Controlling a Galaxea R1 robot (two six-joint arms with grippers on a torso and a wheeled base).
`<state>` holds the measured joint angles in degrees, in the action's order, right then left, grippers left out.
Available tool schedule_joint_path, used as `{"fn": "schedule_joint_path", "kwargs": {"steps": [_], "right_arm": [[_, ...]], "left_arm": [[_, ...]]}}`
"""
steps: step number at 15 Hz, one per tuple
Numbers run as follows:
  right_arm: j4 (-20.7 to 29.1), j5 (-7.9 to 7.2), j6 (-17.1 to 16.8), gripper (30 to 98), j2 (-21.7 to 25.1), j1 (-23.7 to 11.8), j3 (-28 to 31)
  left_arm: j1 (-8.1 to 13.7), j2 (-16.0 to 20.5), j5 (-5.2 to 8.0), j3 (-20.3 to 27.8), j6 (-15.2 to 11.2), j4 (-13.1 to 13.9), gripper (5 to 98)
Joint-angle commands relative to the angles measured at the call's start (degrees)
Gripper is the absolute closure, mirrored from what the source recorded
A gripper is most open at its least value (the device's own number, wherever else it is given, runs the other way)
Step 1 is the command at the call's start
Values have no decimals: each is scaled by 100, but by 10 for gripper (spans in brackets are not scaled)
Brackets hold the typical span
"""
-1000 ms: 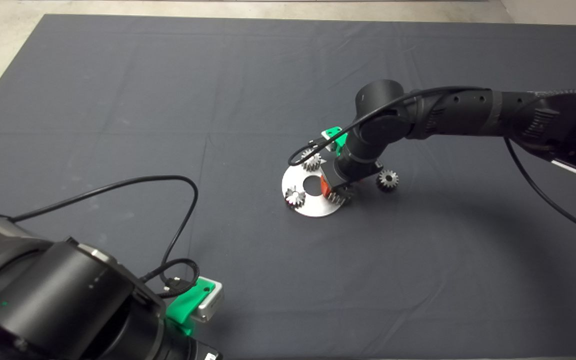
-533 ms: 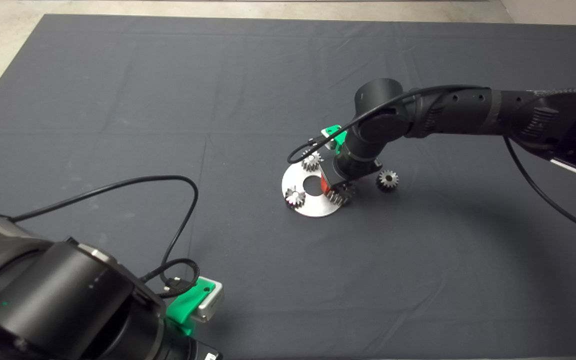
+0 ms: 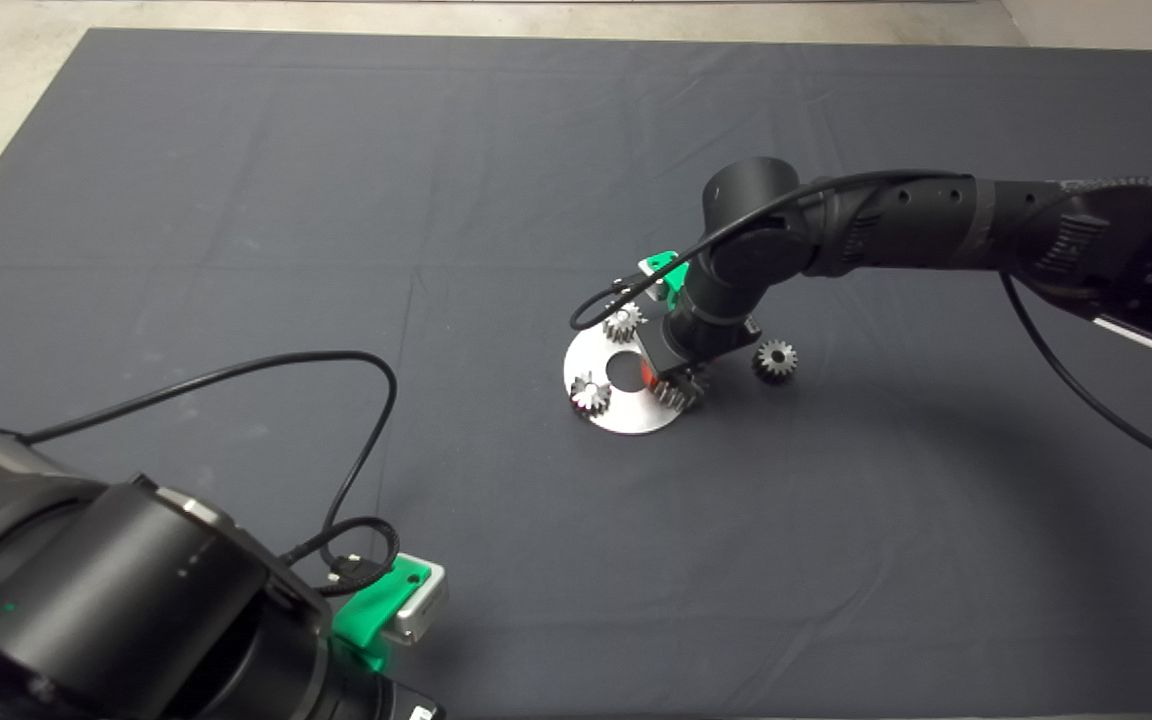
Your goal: Remove an incorrectly installed larger gear and replace it with the correct smaller gear
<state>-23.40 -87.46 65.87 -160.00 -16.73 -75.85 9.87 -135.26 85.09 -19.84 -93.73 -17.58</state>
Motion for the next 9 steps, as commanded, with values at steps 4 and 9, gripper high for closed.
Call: {"fn": "schedule_joint_path", "kwargs": {"steps": [4, 9], "right_arm": [[670, -483, 146, 626, -107, -323, -16], [679, -483, 172, 685, -81, -323, -51]], "left_arm": [[121, -6, 3, -44, -13, 70, 59], [148, -6, -1, -35, -13, 70, 59]]}}
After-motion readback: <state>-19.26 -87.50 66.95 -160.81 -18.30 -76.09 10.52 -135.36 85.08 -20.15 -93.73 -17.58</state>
